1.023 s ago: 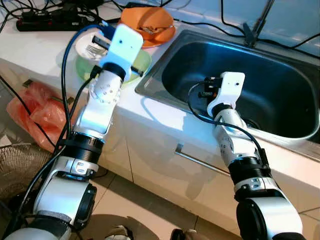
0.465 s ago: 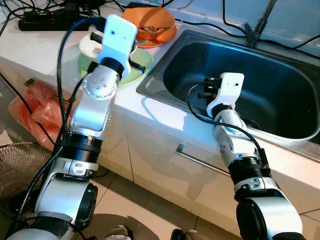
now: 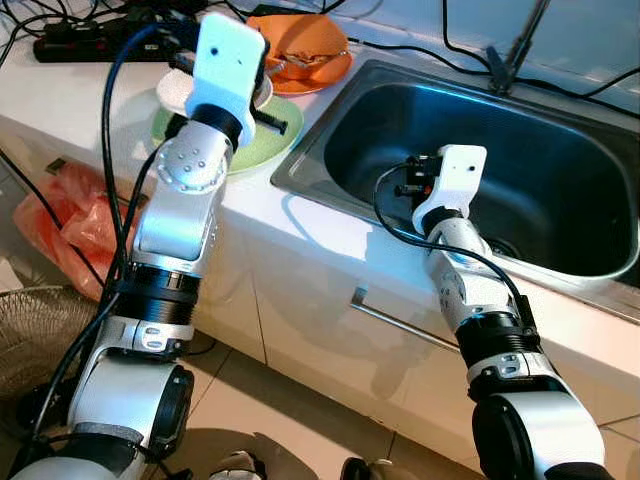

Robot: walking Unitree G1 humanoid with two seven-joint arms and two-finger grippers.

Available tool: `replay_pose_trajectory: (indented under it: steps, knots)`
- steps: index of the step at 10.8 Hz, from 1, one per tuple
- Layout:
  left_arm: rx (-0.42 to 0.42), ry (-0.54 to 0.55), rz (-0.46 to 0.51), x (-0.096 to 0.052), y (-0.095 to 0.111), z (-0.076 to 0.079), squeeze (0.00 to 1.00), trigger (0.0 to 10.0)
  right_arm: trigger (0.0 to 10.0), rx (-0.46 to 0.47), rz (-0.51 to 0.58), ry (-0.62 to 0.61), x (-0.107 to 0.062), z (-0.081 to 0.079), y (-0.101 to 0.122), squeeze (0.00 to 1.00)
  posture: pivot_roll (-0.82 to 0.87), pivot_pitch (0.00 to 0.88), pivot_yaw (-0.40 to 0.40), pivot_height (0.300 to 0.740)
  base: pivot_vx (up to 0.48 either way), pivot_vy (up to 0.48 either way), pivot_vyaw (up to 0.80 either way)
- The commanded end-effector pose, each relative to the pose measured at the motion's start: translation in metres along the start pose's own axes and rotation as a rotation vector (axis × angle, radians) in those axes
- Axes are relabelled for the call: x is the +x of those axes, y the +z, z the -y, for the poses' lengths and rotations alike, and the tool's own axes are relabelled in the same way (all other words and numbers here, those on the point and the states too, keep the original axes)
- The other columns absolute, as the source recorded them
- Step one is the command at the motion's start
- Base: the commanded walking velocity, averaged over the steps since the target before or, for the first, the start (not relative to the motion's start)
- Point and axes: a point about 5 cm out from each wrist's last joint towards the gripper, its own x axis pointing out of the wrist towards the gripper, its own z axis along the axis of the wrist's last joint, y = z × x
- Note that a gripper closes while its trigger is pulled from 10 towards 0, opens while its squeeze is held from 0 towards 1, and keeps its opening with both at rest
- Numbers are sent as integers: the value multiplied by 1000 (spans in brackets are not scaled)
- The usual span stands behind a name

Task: Kitchen organization

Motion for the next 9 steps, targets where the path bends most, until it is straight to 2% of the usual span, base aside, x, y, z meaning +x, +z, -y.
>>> replay_pose_trajectory:
  steps: [1,4,9]
  knots:
    - [-16,7,49,2,14,-3,0,10000,10000,10,-14,-2,1,0,-1,0,106,110,-57,740,0,0,0]
    - [-87,-20,70,2,17,1,0,10000,10000,11,-11,-1,2,0,-1,0,107,108,-57,740,0,0,0]
    - [-130,-51,116,1,26,7,0,10000,10000,12,-11,1,2,-1,-1,0,106,101,-57,740,0,0,0]
